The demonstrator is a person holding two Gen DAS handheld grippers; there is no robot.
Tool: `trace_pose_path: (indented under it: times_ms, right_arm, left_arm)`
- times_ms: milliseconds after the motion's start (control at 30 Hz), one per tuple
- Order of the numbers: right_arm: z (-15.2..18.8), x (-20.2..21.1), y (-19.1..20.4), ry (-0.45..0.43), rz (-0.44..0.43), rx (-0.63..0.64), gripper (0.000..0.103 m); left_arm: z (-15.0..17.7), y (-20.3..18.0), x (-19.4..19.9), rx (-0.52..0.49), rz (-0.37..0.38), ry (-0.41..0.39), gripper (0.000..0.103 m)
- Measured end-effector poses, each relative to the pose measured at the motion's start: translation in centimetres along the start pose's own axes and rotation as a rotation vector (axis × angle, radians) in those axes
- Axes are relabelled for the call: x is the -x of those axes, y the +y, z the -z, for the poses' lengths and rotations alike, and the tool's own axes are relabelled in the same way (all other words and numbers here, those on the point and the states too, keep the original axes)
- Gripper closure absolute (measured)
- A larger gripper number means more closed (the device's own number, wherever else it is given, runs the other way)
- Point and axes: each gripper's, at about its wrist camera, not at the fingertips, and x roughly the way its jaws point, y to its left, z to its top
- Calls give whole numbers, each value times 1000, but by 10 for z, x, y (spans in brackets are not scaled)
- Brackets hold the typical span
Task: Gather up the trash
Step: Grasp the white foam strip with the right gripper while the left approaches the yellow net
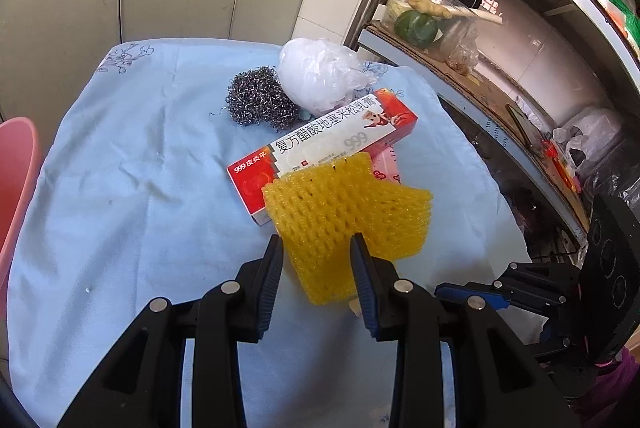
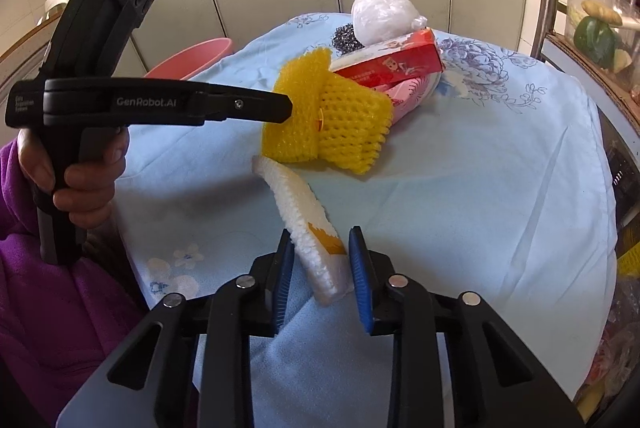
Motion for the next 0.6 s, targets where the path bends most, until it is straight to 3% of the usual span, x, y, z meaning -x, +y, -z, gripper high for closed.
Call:
trace_pose_path:
  times_ms: [133, 300, 600]
  right_arm:
    - [2, 1, 3, -4, 8, -5, 75]
    - [3, 3, 4, -5, 9, -17, 75]
    - [3, 10, 6, -25, 10, -30, 77]
  left_arm:
    - [2, -3, 0, -12, -19, -5, 73]
    - [4, -3, 1, -16, -20, -14, 100]
    - [3, -5, 26, -39, -25, -95, 103]
